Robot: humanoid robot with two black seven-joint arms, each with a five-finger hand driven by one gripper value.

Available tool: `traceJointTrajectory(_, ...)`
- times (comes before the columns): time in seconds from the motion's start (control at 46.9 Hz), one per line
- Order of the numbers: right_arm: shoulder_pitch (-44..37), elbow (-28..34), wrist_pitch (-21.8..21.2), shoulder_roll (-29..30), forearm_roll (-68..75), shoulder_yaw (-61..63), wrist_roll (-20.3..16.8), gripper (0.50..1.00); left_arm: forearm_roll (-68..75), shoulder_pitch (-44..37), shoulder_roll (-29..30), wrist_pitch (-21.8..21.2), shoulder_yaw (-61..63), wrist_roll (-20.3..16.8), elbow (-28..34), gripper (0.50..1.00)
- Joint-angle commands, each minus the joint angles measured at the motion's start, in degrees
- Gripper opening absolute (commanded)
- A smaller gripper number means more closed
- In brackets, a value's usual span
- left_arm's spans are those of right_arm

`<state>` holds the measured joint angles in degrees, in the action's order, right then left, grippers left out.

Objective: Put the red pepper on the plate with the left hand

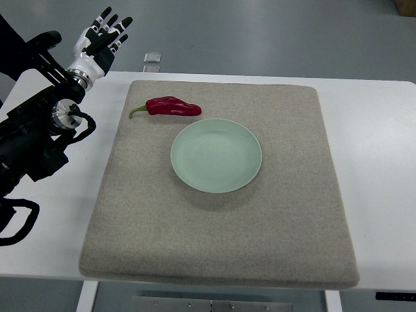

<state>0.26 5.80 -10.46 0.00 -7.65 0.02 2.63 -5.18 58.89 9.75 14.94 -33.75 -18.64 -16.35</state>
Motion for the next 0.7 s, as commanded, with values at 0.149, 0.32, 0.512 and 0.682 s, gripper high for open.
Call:
traceJointTrajectory(0.149, 0.00, 0.00, 0.00, 0.00, 0.00, 0.07, 0.01, 0.928, 0.00, -0.09, 0.36, 0.44, 0.09, -1.23, 0.00, 0.992)
traceJointTrajectory(0.32, 0.00, 0.00, 0.00, 0.00, 0.00, -0.02, 0.01, 0.928, -0.09, -0.18, 0.44, 0.44, 0.00, -1.31, 0.00, 0.992)
traceJointTrajectory(0.512, 0.00, 0.00, 0.00, 0.00, 0.00, -0.02, 0.01, 0.928, -0.09, -0.09, 0.09, 0.61, 0.00, -1.40, 0.00, 0.992)
traceJointTrajectory(0.682, 0.00, 0.00, 0.00, 0.00, 0.00, 0.07, 0.01, 0.928, -0.09, -0.61, 0.09, 0.61, 0.00, -1.40, -0.18, 0.992)
